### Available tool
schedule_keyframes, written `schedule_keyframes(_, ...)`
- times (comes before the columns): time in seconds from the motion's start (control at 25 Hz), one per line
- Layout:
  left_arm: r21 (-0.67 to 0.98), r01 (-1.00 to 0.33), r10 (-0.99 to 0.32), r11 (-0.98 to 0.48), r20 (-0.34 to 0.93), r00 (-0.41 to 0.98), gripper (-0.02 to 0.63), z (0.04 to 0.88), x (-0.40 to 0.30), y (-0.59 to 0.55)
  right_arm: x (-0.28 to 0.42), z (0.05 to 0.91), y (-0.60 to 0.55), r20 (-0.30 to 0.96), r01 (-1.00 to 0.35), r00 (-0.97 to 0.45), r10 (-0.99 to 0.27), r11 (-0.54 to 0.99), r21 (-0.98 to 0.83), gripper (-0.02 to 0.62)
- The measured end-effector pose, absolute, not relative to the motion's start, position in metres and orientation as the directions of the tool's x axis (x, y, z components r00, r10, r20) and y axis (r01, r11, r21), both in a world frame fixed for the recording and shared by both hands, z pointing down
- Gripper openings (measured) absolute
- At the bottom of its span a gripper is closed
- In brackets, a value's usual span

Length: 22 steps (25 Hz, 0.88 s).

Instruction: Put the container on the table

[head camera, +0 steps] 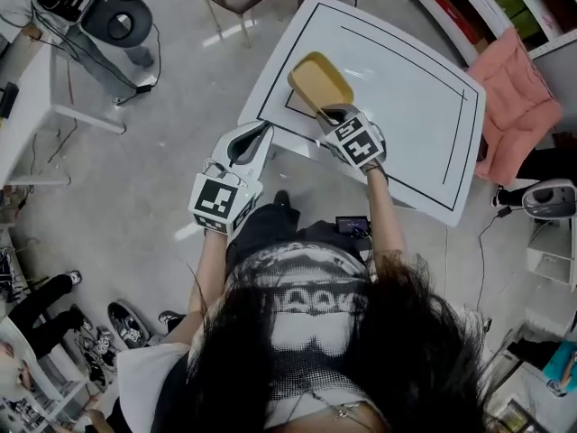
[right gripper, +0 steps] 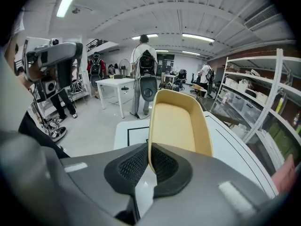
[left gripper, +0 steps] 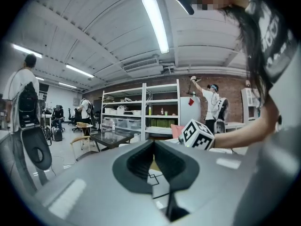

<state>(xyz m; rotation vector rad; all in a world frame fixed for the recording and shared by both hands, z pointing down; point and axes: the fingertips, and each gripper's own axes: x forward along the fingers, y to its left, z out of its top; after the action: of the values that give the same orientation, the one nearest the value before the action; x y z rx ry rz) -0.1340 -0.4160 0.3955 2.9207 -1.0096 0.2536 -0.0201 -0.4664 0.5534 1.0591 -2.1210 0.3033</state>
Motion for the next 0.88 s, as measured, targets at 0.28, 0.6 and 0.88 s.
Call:
schedule_keyframes(0.28, -0.009, -0.579, -0.573, -0.815, 0.160, 0.804, 0.000, 0.398, -0.139, -0.452, -0.013, 0.593, -0.527, 0.769, -0.793, -0.320, -0.554, 0.600, 0.102, 0.018)
schedule_keyframes(0.6, 0.006, -0.584, -0.575, -0.812, 0.167, 0.801, 0.000, 0.404, -0.150, -0.473, -0.008, 0.627, -0.575, 0.827, -0.811, -0.249, -0.504, 0.575, 0.106, 0.018)
schedule_keyframes(0.88, 0.015, -0.601, -0.588, -0.799, 0.184, 0.787, 0.000, 0.411, -0.161, -0.487, -0.012, 0.639, -0.598, 0.834, -0.805, -0.227, -0.503, 0.579, 0.130, 0.021)
